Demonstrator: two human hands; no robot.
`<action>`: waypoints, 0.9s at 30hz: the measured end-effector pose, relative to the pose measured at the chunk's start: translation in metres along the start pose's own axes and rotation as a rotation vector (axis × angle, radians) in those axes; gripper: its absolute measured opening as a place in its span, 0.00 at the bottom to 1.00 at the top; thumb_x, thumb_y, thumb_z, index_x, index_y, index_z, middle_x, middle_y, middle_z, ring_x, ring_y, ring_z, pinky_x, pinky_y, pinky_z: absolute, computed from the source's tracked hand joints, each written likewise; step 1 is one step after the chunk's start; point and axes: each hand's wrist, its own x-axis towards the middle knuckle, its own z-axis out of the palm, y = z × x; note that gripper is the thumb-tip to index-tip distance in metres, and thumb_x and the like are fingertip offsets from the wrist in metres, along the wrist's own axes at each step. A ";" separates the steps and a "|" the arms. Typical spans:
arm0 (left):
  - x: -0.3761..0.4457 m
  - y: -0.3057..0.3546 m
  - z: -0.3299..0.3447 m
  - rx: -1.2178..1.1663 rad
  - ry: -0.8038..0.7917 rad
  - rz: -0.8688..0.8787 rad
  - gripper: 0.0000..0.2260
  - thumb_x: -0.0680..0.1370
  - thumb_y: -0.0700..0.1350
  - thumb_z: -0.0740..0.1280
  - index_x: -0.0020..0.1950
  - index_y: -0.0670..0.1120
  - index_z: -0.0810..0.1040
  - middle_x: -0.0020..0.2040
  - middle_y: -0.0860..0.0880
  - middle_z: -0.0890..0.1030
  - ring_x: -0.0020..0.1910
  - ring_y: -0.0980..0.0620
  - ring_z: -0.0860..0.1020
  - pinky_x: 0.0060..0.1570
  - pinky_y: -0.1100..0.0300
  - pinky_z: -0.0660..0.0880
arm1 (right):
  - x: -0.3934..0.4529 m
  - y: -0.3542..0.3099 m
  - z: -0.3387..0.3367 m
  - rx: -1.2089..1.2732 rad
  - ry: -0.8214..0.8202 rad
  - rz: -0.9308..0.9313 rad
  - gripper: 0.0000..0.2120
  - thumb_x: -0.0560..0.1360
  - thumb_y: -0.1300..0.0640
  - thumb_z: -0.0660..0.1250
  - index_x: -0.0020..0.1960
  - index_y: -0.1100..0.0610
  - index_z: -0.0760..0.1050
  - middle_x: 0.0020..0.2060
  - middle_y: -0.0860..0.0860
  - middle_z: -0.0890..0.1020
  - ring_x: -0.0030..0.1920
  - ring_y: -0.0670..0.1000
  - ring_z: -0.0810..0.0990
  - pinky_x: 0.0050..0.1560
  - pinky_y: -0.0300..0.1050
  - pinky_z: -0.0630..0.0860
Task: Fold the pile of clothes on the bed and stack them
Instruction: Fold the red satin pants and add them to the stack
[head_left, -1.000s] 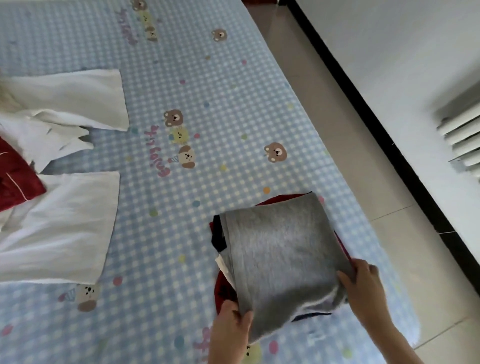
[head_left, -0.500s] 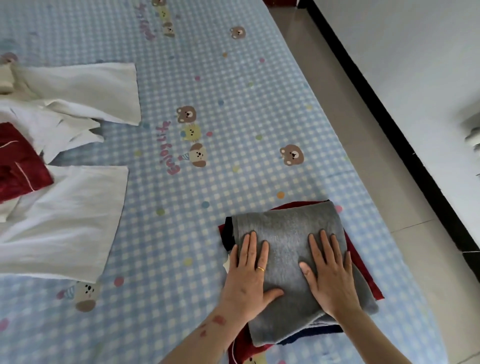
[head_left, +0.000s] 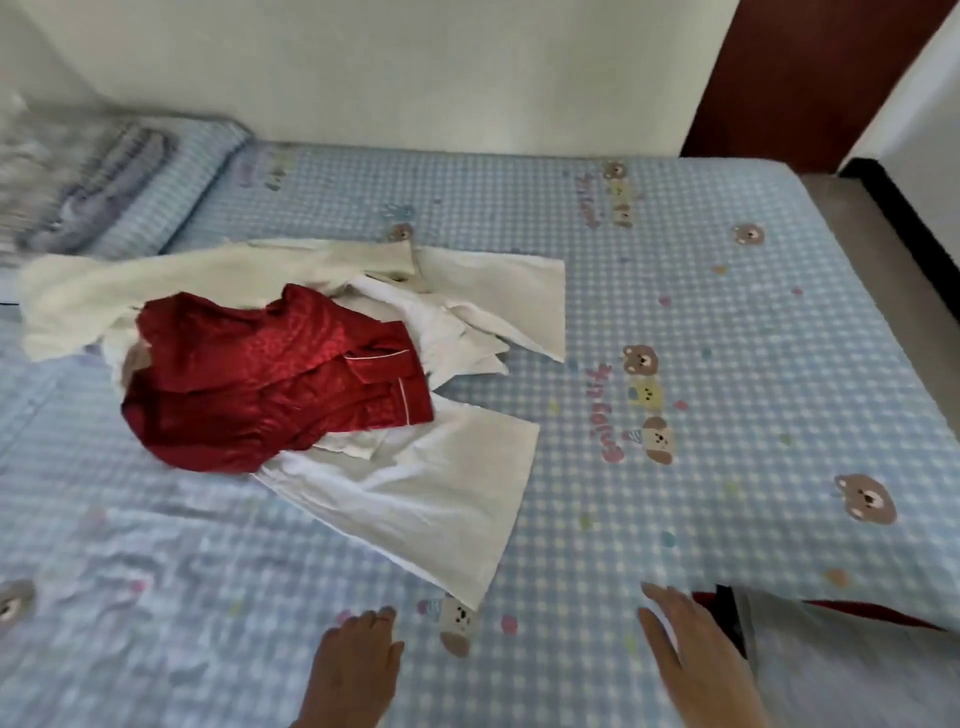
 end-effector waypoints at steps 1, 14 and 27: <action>0.002 -0.032 -0.005 0.023 0.019 -0.044 0.20 0.65 0.55 0.72 0.44 0.39 0.83 0.35 0.47 0.83 0.32 0.52 0.82 0.29 0.60 0.77 | 0.011 -0.026 0.007 0.001 -0.023 -0.020 0.18 0.80 0.45 0.54 0.69 0.45 0.65 0.70 0.45 0.69 0.71 0.45 0.65 0.66 0.40 0.66; 0.099 -0.336 -0.024 -0.153 0.246 -0.129 0.25 0.48 0.46 0.85 0.40 0.42 0.83 0.34 0.48 0.82 0.31 0.48 0.81 0.29 0.61 0.78 | 0.173 -0.371 0.190 -0.125 -0.037 -0.482 0.17 0.80 0.51 0.57 0.68 0.53 0.69 0.62 0.48 0.75 0.64 0.48 0.72 0.61 0.41 0.68; 0.237 -0.339 0.051 -0.103 0.288 0.358 0.30 0.47 0.45 0.79 0.49 0.48 0.84 0.35 0.52 0.77 0.33 0.53 0.77 0.34 0.66 0.75 | 0.305 -0.377 0.237 -0.702 0.213 -0.437 0.20 0.68 0.64 0.71 0.59 0.59 0.76 0.50 0.57 0.79 0.52 0.59 0.79 0.53 0.56 0.77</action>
